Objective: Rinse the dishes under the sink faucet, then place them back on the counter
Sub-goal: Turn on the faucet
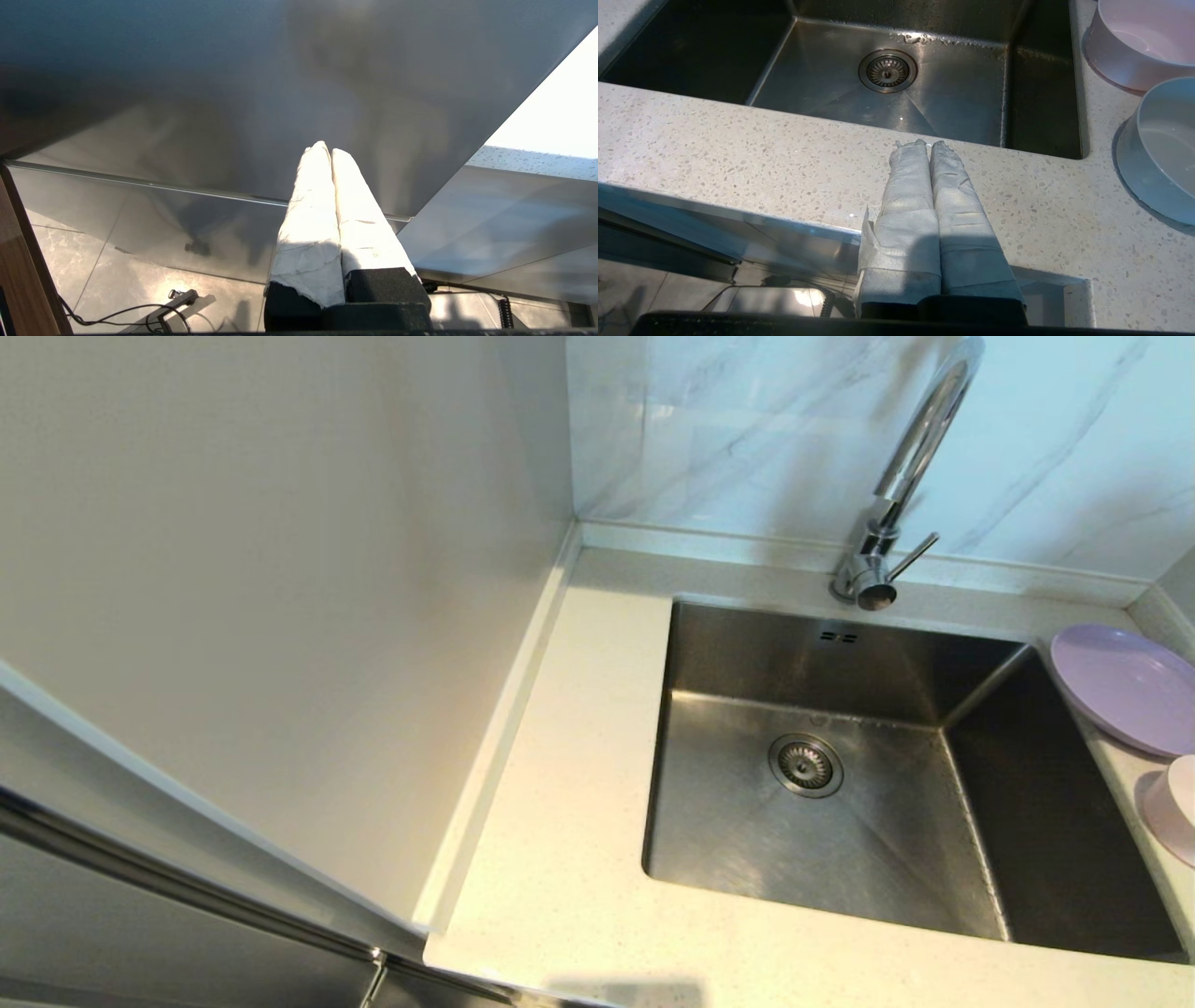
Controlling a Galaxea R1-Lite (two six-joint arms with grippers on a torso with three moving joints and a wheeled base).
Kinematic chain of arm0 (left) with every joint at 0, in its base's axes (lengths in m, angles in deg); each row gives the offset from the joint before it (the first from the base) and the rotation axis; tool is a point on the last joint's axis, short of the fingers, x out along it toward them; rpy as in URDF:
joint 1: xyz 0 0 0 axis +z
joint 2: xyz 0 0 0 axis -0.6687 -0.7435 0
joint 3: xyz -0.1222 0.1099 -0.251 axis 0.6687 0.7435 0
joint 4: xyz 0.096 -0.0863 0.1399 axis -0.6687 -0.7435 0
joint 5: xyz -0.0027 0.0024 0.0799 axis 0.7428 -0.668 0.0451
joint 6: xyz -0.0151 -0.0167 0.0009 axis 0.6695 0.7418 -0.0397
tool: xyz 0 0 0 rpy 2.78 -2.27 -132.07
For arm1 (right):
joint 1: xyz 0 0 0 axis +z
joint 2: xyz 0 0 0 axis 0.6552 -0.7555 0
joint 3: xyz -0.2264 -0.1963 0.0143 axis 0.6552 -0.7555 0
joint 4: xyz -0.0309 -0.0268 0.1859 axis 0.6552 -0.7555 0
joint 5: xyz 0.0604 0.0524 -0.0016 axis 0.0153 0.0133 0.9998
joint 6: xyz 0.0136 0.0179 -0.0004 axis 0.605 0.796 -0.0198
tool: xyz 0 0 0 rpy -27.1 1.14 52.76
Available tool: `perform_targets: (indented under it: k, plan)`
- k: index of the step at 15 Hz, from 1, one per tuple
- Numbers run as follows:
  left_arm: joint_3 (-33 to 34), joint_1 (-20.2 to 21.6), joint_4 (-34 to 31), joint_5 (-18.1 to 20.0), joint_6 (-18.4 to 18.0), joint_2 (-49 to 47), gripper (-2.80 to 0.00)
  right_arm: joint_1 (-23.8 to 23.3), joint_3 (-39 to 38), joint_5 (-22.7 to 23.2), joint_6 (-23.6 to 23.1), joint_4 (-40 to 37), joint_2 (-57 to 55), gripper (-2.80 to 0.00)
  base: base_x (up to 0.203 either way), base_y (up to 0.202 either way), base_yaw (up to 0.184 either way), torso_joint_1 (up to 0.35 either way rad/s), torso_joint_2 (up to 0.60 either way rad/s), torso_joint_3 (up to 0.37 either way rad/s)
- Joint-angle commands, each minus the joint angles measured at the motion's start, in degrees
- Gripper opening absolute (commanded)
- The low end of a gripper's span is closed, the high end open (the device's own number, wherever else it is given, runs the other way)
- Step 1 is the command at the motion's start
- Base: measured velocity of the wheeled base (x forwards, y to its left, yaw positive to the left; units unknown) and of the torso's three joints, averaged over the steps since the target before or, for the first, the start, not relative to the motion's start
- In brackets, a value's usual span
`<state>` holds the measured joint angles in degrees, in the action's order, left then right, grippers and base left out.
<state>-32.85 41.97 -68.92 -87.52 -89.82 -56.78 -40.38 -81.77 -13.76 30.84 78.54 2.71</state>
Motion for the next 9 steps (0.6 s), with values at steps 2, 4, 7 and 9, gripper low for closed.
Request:
perform_targets:
  k: [2,4,7,9]
  plan:
    - [0.0,0.0,-0.02,-0.03,0.02,0.0,-2.8,0.04,-0.53,-0.01,0.02,-0.01,-0.06,-2.8,0.0,0.0,0.0,0.0,0.0,0.0]
    - [0.0,0.0,0.0,-0.03,0.02,0.0,-2.8,0.07,-0.44,-0.01,0.02,-0.01,-0.06,-2.8,0.0,0.0,0.0,0.0,0.0,0.0]
    - [0.0,0.0,0.0,-0.03,0.02,0.0,-2.8,0.07,-0.44,-0.01,-0.07,-0.01,-0.06,-2.8,0.0,0.0,0.0,0.0,0.0,0.0]
    - [0.0,0.0,0.0,0.06,0.02,0.0,-2.8,0.0,-0.44,-0.01,-0.07,-0.01,-0.06,-2.8,0.0,0.0,0.0,0.0,0.0,0.0]
